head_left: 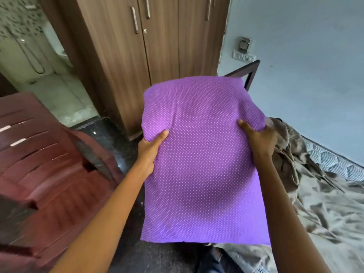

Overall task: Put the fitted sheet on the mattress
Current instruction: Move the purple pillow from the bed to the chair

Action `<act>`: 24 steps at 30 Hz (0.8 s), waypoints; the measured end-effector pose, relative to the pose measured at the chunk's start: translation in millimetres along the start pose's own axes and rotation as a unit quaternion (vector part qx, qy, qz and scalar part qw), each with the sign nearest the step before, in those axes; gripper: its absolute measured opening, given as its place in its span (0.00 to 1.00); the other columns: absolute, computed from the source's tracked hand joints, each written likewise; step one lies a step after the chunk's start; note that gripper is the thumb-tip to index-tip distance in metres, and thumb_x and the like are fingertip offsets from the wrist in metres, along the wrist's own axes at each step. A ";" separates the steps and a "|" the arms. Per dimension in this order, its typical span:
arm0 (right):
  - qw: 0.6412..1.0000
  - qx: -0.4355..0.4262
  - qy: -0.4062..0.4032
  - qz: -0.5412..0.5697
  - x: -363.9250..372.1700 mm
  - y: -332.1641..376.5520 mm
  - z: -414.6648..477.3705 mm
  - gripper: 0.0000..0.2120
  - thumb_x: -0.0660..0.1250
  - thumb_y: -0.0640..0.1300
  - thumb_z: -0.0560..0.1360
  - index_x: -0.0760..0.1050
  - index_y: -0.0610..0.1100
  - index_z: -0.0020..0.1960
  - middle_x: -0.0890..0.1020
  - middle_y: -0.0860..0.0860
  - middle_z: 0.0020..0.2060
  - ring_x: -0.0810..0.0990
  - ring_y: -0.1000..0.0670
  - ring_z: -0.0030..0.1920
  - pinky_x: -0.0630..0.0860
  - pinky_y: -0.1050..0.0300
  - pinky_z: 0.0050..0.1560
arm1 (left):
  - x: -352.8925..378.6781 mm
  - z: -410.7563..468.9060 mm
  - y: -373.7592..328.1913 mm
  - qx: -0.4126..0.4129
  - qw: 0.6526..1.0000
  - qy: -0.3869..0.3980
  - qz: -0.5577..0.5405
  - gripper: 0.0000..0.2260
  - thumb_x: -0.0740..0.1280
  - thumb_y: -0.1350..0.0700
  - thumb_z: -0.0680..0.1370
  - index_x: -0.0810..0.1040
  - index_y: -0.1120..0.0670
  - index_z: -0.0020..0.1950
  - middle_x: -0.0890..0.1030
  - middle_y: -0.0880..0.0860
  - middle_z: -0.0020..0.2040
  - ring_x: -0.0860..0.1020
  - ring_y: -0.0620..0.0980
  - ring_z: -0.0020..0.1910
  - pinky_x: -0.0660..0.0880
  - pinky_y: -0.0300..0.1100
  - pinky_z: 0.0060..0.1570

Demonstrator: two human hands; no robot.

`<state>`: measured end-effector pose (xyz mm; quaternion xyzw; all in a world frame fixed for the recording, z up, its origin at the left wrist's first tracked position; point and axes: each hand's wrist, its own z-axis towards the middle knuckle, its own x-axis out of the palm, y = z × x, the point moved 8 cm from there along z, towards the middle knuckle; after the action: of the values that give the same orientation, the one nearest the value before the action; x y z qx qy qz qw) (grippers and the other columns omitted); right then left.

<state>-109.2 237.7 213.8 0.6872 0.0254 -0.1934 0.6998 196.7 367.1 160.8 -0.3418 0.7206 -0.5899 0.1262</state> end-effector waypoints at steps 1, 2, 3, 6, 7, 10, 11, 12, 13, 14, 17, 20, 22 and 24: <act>1.000 -0.002 0.012 0.009 6.8 6.2 -10.7 0.24 0.75 0.65 0.60 0.70 0.46 0.34 0.77 0.50 0.33 0.76 0.49 0.34 0.73 0.53 0.35 | -15.6 -9.0 -6.3 0.007 1.000 -0.008 -0.004 0.15 0.72 0.53 0.73 0.76 0.52 0.58 0.80 0.47 0.48 0.79 0.46 0.45 0.75 0.40 0.42; 1.000 -0.003 0.028 0.011 16.0 14.1 -24.5 0.23 0.75 0.65 0.59 0.70 0.48 0.34 0.78 0.51 0.34 0.77 0.49 0.35 0.75 0.52 0.37 | -34.7 -20.0 -14.4 0.015 1.000 -0.021 -0.010 0.16 0.72 0.53 0.72 0.76 0.52 0.58 0.80 0.48 0.49 0.79 0.47 0.46 0.76 0.41 0.44; 0.999 -0.009 0.044 0.013 26.6 23.5 -39.0 0.22 0.75 0.64 0.60 0.71 0.49 0.35 0.78 0.51 0.36 0.78 0.49 0.37 0.77 0.51 0.40 | -55.1 -29.8 -20.9 0.024 0.999 -0.037 -0.014 0.17 0.73 0.53 0.72 0.76 0.53 0.59 0.80 0.48 0.50 0.79 0.48 0.47 0.76 0.42 0.45; 0.996 -0.020 0.083 0.017 60.9 47.8 -78.9 0.24 0.76 0.62 0.61 0.75 0.43 0.41 0.80 0.48 0.41 0.80 0.46 0.41 0.79 0.49 0.46 | -115.5 -54.5 -39.4 0.042 0.995 -0.086 -0.038 0.20 0.74 0.54 0.70 0.77 0.54 0.60 0.81 0.51 0.52 0.80 0.48 0.48 0.77 0.42 0.44; 0.995 -0.025 0.098 0.017 76.0 55.1 -91.7 0.27 0.76 0.62 0.62 0.77 0.40 0.45 0.81 0.47 0.43 0.79 0.47 0.41 0.78 0.50 0.47 | -137.1 -61.8 -45.3 0.048 0.992 -0.104 -0.046 0.20 0.74 0.54 0.70 0.77 0.55 0.60 0.82 0.52 0.53 0.80 0.48 0.47 0.77 0.41 0.43; 0.986 -0.035 0.160 0.027 126.1 77.2 -129.3 0.32 0.76 0.62 0.61 0.77 0.37 0.51 0.80 0.47 0.45 0.79 0.46 0.45 0.78 0.49 0.51 | -196.2 -83.2 -63.9 0.068 0.983 -0.158 -0.061 0.20 0.74 0.54 0.70 0.78 0.57 0.60 0.82 0.52 0.52 0.80 0.48 0.47 0.76 0.41 0.41; 0.983 -0.037 0.177 0.033 141.5 83.6 -139.4 0.34 0.76 0.64 0.60 0.77 0.37 0.51 0.81 0.47 0.46 0.80 0.45 0.46 0.78 0.48 0.52 | -212.7 -88.2 -68.3 0.071 0.981 -0.172 -0.063 0.20 0.74 0.54 0.70 0.77 0.56 0.60 0.81 0.51 0.51 0.80 0.48 0.46 0.76 0.40 0.40; 0.979 -0.039 0.196 0.034 160.1 91.2 -151.7 0.37 0.75 0.67 0.57 0.78 0.37 0.51 0.82 0.45 0.48 0.80 0.44 0.47 0.78 0.46 0.52 | -232.3 -93.8 -73.0 0.074 0.977 -0.190 -0.066 0.20 0.74 0.53 0.70 0.77 0.56 0.60 0.81 0.50 0.51 0.80 0.48 0.47 0.75 0.40 0.40; 0.975 -0.042 0.215 0.032 179.8 96.5 -162.9 0.40 0.74 0.69 0.55 0.78 0.37 0.52 0.82 0.44 0.49 0.81 0.43 0.48 0.78 0.45 0.52 | -252.2 -99.2 -76.3 0.076 0.972 -0.209 -0.069 0.20 0.74 0.53 0.70 0.76 0.55 0.61 0.80 0.50 0.51 0.79 0.48 0.47 0.75 0.41 0.40; 0.971 -0.046 0.234 0.029 199.4 101.6 -174.1 0.42 0.73 0.70 0.54 0.77 0.37 0.52 0.82 0.44 0.50 0.81 0.42 0.49 0.78 0.45 0.52 | -271.1 -103.9 -79.1 0.077 0.968 -0.228 -0.072 0.21 0.74 0.52 0.71 0.76 0.56 0.62 0.80 0.50 0.52 0.79 0.48 0.48 0.75 0.41 0.41; 0.955 -0.054 0.289 0.035 257.6 115.5 -205.4 0.36 0.75 0.67 0.58 0.78 0.38 0.51 0.83 0.44 0.48 0.81 0.43 0.47 0.78 0.48 0.48 | -325.4 -111.5 -83.7 0.086 0.954 -0.278 -0.072 0.24 0.73 0.52 0.71 0.74 0.56 0.65 0.79 0.52 0.55 0.79 0.49 0.48 0.75 0.42 0.41; 0.936 -0.068 0.343 0.034 320.2 124.9 -234.1 0.33 0.76 0.63 0.61 0.78 0.38 0.51 0.83 0.44 0.47 0.81 0.44 0.46 0.74 0.53 0.43 | -373.1 -108.5 -89.3 0.096 0.942 -0.313 -0.070 0.23 0.73 0.52 0.72 0.73 0.55 0.65 0.79 0.51 0.55 0.78 0.48 0.47 0.74 0.42 0.40; 0.925 -0.073 0.371 0.037 361.9 127.9 -247.0 0.31 0.76 0.62 0.62 0.78 0.37 0.51 0.83 0.43 0.47 0.81 0.43 0.46 0.72 0.54 0.42 | -403.2 -98.0 -88.1 0.089 0.937 -0.331 -0.063 0.24 0.72 0.51 0.72 0.72 0.55 0.66 0.78 0.51 0.56 0.78 0.49 0.49 0.75 0.44 0.44; 0.913 -0.070 0.401 0.037 408.5 129.3 -256.7 0.29 0.76 0.59 0.64 0.78 0.36 0.52 0.82 0.43 0.48 0.80 0.44 0.46 0.73 0.54 0.43 | -434.3 -81.6 -88.9 0.083 0.929 -0.357 -0.060 0.27 0.73 0.50 0.70 0.72 0.55 0.67 0.78 0.52 0.59 0.78 0.52 0.53 0.76 0.50 0.52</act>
<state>366.9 388.4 199.8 0.6565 0.2921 0.1269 0.6838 498.5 701.7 170.1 -0.5606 0.5547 -0.4933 0.3670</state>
